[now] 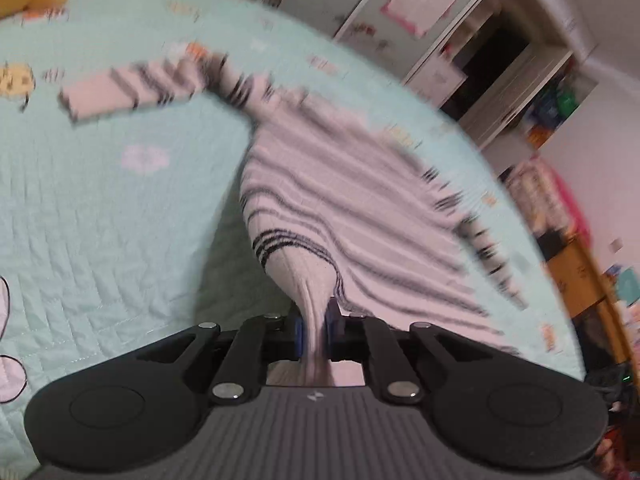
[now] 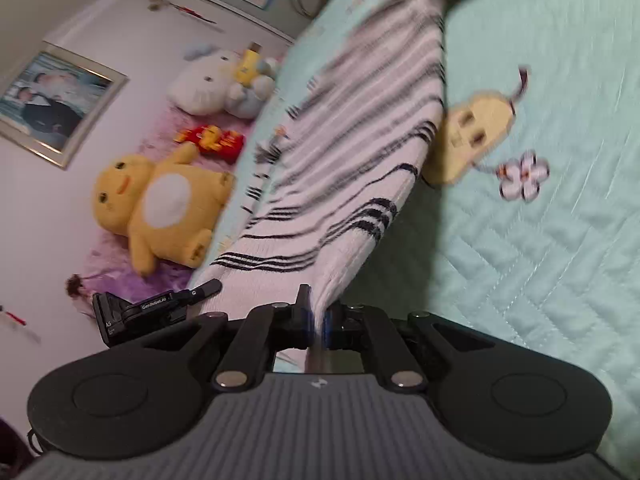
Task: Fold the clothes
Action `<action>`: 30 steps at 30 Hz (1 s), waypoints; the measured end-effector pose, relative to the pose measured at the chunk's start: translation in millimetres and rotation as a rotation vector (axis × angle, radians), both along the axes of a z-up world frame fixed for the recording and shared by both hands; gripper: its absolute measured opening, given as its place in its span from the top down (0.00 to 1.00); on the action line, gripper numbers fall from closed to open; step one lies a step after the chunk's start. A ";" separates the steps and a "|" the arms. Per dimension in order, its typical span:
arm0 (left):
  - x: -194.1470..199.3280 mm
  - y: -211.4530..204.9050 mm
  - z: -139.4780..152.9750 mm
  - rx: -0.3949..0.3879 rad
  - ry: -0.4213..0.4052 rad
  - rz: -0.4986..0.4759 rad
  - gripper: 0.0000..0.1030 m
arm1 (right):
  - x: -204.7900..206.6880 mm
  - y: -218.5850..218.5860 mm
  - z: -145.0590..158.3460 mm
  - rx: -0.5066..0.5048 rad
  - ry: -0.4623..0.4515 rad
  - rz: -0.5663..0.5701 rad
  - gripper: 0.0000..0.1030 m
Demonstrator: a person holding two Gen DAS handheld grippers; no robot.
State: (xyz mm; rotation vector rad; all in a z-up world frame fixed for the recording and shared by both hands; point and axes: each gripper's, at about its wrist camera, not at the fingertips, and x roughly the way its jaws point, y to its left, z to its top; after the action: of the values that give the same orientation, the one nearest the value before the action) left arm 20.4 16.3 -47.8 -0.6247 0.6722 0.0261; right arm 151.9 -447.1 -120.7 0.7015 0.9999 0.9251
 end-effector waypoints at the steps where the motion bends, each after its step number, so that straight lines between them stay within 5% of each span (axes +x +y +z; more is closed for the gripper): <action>1: -7.4 -2.6 11.1 -0.005 -0.028 -0.007 0.92 | -3.3 -5.4 9.3 0.009 -0.015 0.005 0.96; 3: -18.6 -9.1 23.5 0.012 -0.047 -0.020 0.92 | -8.5 -15.4 23.9 0.020 -0.039 0.018 0.96; 5: -13.6 -18.2 1.7 0.068 0.047 -0.024 0.92 | -10.8 -23.1 25.1 0.009 -0.036 0.025 0.96; 8: -5.6 -32.2 -31.6 0.157 0.191 -0.029 0.87 | -5.7 -24.3 -14.0 -0.082 0.055 -0.002 0.95; 10: 6.6 -42.3 -60.5 0.310 0.278 -0.005 0.82 | -3.8 -23.8 -39.0 -0.152 0.074 -0.032 0.95; 12: 7.8 -45.0 -55.3 0.346 0.215 0.017 0.79 | -6.6 -24.3 -37.5 -0.173 0.029 -0.061 0.95; 14: 6.4 -47.0 -37.4 0.397 0.146 0.062 0.73 | -10.9 -25.3 -26.6 -0.173 -0.033 -0.088 0.83; 16: 9.4 -45.6 -24.1 0.460 0.156 0.102 0.45 | -13.1 -26.3 -11.5 -0.216 -0.108 -0.111 0.78; 18: 10.5 -45.0 -15.8 0.500 0.175 0.160 0.46 | -9.5 -28.8 -1.7 -0.228 -0.151 -0.132 0.78; 25: 48.3 -53.2 -7.0 0.370 0.071 -0.005 0.45 | 30.9 0.2 8.4 -0.117 -0.169 -0.065 0.78; 30: 104.6 -58.5 -44.7 0.394 0.127 -0.056 0.40 | 76.6 32.5 -6.2 -0.021 -0.092 -0.042 0.71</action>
State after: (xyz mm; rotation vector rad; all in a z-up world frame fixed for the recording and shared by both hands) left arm 125.0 -42.2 -92.5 -0.2256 0.7815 0.1435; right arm 228.6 -414.5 -126.9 0.6538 0.9088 0.9010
